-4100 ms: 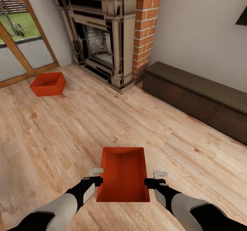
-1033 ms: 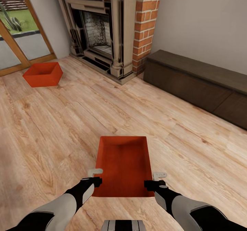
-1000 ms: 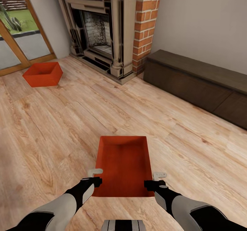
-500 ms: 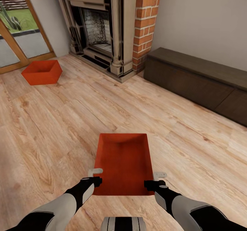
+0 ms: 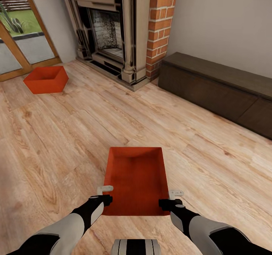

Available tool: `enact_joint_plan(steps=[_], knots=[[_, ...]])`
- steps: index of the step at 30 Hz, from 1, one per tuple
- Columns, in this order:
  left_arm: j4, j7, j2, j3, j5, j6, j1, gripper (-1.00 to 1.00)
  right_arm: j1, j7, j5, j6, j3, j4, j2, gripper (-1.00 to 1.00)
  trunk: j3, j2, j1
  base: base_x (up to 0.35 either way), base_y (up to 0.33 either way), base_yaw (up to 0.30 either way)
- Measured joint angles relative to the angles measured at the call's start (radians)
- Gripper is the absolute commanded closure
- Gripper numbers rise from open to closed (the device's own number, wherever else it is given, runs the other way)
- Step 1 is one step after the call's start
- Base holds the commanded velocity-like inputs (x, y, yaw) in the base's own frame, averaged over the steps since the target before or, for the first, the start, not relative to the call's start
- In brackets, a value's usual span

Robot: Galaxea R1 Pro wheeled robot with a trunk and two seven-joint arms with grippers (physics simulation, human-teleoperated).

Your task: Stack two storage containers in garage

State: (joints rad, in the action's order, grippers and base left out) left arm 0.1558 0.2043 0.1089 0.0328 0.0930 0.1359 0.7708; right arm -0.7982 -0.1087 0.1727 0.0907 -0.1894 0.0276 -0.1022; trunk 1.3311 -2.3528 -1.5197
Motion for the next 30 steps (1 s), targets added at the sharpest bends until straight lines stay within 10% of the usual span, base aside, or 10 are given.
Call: enact_joint_plan(steps=[30], knots=[[0.002,0.001,0.005,-0.001,0.001,-0.001,0.000,-1.00,0.000,-0.008,0.001,0.000,0.000,-0.001,0.000,-1.00,0.000,0.000,0.000,0.000,0.000,0.000]])
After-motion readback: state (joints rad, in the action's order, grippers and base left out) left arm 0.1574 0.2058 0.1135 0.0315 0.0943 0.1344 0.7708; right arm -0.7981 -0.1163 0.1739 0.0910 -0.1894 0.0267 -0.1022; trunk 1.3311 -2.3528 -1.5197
